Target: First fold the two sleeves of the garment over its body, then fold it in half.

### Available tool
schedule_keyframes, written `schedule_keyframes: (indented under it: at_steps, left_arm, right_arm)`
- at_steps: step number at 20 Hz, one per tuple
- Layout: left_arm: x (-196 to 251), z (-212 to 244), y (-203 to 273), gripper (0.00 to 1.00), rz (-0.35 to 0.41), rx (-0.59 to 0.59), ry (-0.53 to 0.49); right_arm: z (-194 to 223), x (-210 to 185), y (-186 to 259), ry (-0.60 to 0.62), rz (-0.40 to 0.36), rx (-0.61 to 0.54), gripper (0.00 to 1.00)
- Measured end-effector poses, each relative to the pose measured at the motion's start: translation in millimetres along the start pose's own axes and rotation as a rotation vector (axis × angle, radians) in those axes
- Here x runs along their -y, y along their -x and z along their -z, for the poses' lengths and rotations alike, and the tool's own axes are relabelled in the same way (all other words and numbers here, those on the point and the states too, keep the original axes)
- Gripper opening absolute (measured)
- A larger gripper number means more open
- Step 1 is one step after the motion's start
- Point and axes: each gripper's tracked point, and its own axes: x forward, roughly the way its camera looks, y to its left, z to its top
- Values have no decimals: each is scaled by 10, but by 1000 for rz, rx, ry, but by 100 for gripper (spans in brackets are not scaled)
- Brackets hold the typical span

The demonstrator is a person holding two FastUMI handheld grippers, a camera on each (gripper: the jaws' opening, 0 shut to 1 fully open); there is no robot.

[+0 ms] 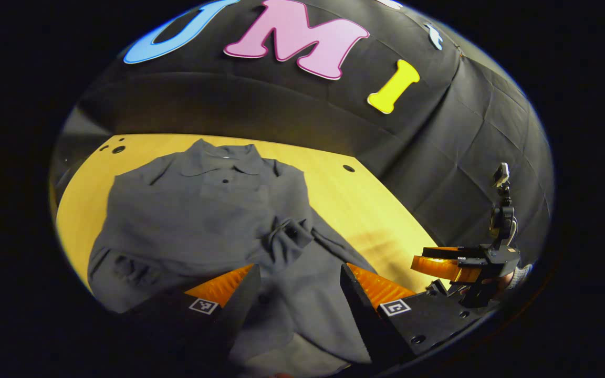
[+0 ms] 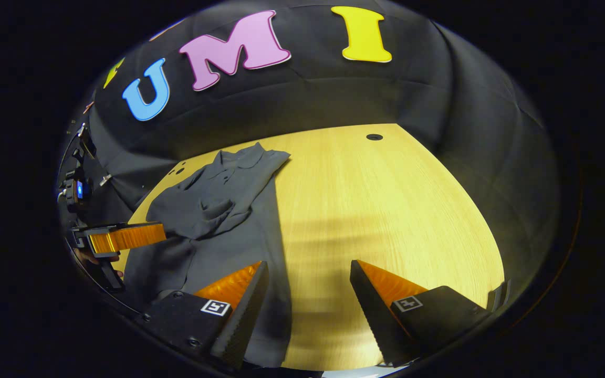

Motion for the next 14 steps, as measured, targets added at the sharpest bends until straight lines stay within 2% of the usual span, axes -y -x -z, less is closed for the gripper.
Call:
schedule_keyframes:
  at_steps: [4,14]
  left_arm:
    - [-457,163,478,95,-78,1,-15]
    - [-1537,717,1364,96,-258,-58,-4]
  right_arm:
    - [210,-241,181,31,-21,-31,96]
    - [838,-580,422,61,19,-134,96]
